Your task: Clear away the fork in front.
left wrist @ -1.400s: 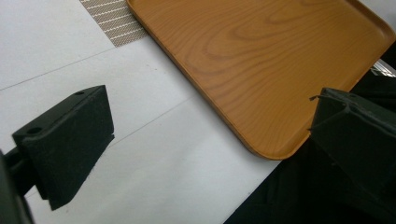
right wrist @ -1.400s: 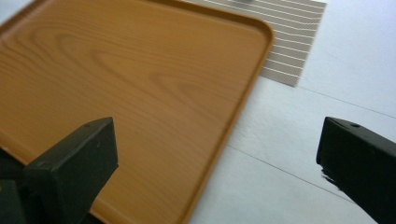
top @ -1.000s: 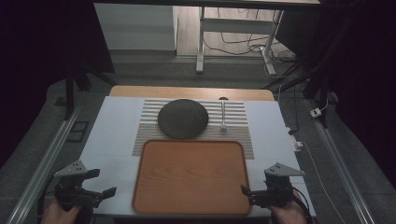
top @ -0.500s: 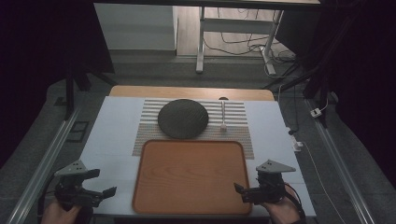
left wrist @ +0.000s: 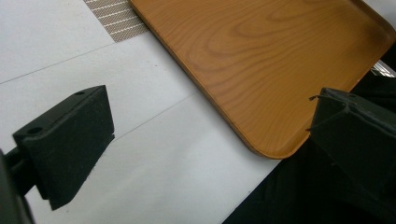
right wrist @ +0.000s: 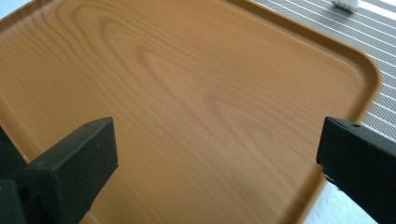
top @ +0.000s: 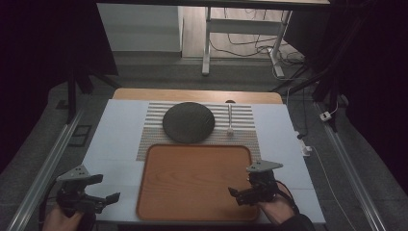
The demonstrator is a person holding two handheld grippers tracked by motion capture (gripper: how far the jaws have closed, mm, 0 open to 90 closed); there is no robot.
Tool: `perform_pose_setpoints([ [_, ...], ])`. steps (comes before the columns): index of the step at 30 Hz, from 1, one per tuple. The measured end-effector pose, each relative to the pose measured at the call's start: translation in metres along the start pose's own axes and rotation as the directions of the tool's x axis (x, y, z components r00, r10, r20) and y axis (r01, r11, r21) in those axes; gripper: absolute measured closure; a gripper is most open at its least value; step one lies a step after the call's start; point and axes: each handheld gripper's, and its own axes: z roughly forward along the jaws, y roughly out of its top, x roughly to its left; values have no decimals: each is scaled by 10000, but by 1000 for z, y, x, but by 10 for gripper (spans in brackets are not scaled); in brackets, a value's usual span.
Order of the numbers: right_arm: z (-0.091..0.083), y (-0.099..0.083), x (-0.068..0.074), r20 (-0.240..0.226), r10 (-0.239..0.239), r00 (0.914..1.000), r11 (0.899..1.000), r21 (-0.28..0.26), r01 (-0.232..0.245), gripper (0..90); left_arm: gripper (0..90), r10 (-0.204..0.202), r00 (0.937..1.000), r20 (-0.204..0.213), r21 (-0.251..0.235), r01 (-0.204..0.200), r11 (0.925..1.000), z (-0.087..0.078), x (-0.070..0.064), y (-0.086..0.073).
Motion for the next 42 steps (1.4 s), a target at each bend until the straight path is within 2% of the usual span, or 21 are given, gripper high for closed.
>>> perform_pose_setpoints([
  [8,18,13,-2,-146,-355,9993,9987,364,360,0,0,-26,10000,25,38,26,10000,0,0,0],
  [14,32,22,-5,195,-812,9965,9935,821,793,0,0,-28,10000,24,53,28,10000,1,0,0],
  [19,43,29,-10,613,-1282,9899,9872,1029,1215,0,0,-32,10000,23,79,32,10000,1,1,0],
  [24,51,36,-15,1131,-1790,9773,9793,1157,1660,0,0,-68,10000,28,89,68,9999,1,1,0],
  [29,56,42,-20,1498,-1874,9708,9777,1238,1696,0,0,-71,10000,26,89,71,9999,1,1,0],
  [30,59,46,-24,1622,-2030,9657,9747,1277,1834,0,0,-70,10000,26,91,70,9999,1,1,0],
  [38,70,59,-38,2140,-2192,9519,9711,1420,1917,0,0,-83,10000,53,103,82,9999,1,1,0],
  [42,77,64,-45,2409,-2361,9414,9675,1487,2046,0,0,-92,9999,69,117,91,9999,1,1,1],
])
